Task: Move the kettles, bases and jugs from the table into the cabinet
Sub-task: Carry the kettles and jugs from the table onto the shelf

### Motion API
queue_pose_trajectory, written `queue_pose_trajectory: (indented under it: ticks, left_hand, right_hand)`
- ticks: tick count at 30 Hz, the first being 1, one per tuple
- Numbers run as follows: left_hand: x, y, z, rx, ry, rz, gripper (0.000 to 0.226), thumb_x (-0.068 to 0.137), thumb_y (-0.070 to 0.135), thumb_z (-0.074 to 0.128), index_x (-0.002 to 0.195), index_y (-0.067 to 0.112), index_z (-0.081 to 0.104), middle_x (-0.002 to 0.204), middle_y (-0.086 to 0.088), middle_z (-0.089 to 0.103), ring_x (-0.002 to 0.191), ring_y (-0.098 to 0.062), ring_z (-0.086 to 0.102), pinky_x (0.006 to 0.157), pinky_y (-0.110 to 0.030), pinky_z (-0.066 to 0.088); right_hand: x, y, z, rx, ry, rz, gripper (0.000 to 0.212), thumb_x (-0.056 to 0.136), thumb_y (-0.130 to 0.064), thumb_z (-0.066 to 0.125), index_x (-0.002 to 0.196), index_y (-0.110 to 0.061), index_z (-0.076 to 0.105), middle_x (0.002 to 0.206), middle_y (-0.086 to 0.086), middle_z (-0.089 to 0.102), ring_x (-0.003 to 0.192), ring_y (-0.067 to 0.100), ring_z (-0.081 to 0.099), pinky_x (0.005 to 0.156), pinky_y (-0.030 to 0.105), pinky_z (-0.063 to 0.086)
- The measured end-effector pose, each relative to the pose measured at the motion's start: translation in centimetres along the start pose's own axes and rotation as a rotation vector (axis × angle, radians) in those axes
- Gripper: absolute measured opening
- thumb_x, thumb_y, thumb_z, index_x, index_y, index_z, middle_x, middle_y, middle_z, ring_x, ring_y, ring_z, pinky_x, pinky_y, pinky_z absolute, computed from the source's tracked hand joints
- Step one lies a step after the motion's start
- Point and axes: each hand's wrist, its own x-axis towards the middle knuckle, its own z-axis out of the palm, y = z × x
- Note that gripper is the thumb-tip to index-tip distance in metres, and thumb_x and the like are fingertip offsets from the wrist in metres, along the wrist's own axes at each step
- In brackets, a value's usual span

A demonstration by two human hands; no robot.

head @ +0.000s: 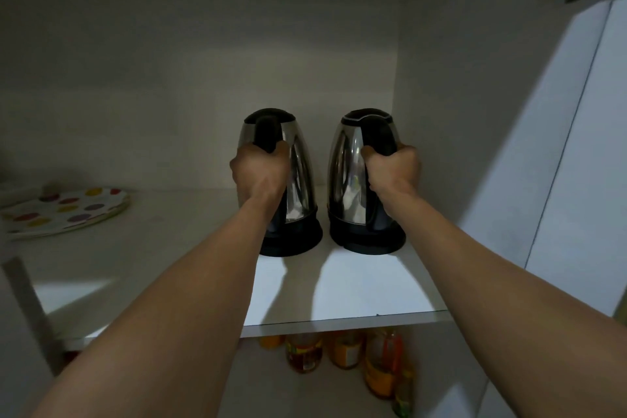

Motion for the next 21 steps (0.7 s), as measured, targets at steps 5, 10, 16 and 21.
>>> queue_pose_trajectory:
  ticks: [5,10,16,21]
  left_hand:
    - [-1.4,0.4,0.2,0.055,0.013,0.043,0.021,0.087,0.032,0.061,0.080,0.012,0.056,0.064,0.005,0.051,0.053,-0.009,0.049,0.044,-0.017,0.035]
    - [-2.8,1.3,0.0,0.083,0.015,0.063,0.019,0.088,0.029,0.062,0.084,0.011,0.059,0.065,0.004,0.052,0.053,-0.006,0.049,0.042,-0.020,0.034]
    - [-4.3,1.1,0.1,0.089,-0.004,0.112,0.018,0.085,0.029,0.061,0.077,0.014,0.064,0.071,-0.003,0.063,0.063,-0.018,0.061,0.056,-0.025,0.049]
    - [-3.7,1.1,-0.6,0.081,0.035,0.045,0.022,0.085,0.029,0.060,0.076,0.009,0.062,0.075,-0.008,0.065,0.062,-0.020,0.060,0.048,-0.023,0.039]
  right_hand:
    - [-0.1,0.1,-0.4,-0.009,-0.017,0.002,0.014,0.066,-0.032,0.066,0.065,-0.018,0.064,0.067,0.009,0.068,0.067,0.036,0.070,0.062,0.049,0.061]
    - [-1.0,-0.2,-0.9,-0.040,-0.085,-0.022,0.014,0.069,-0.032,0.066,0.070,-0.018,0.065,0.069,0.007,0.067,0.065,0.032,0.068,0.060,0.040,0.059]
    - [-1.8,0.6,-1.6,-0.030,-0.065,-0.076,0.021,0.077,-0.021,0.066,0.058,-0.017,0.058,0.053,-0.002,0.055,0.053,0.018,0.055,0.056,0.029,0.045]
    - [-1.5,1.2,-2.5,-0.018,-0.066,-0.087,0.013,0.072,-0.022,0.067,0.060,-0.020,0.061,0.058,0.003,0.061,0.062,0.032,0.066,0.061,0.048,0.060]
